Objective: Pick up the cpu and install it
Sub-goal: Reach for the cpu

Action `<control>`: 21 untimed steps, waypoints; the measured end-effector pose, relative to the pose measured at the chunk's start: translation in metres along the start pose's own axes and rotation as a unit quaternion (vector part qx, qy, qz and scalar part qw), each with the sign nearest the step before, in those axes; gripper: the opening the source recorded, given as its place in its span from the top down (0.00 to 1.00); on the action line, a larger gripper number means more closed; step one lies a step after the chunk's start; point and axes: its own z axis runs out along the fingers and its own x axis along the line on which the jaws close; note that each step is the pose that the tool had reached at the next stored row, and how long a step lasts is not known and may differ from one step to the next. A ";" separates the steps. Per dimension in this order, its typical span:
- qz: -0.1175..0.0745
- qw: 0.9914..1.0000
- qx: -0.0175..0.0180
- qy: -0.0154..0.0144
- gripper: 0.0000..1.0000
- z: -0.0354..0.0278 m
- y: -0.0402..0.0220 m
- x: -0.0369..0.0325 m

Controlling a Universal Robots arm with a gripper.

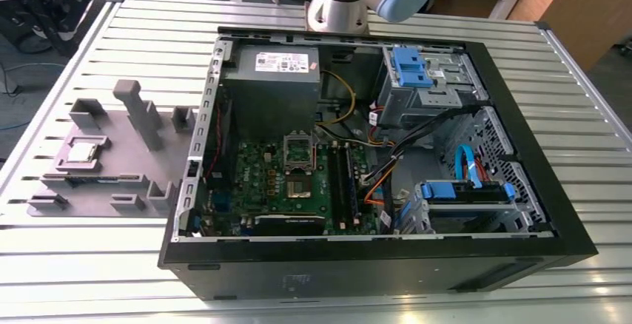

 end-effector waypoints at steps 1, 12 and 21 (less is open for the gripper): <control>0.000 1.000 0.000 0.000 0.89 0.0002 -0.0004 0.0003; 0.000 1.000 0.000 0.000 0.89 0.0065 -0.0110 0.0067; 0.000 1.000 0.000 0.000 0.89 0.0157 -0.0194 0.0117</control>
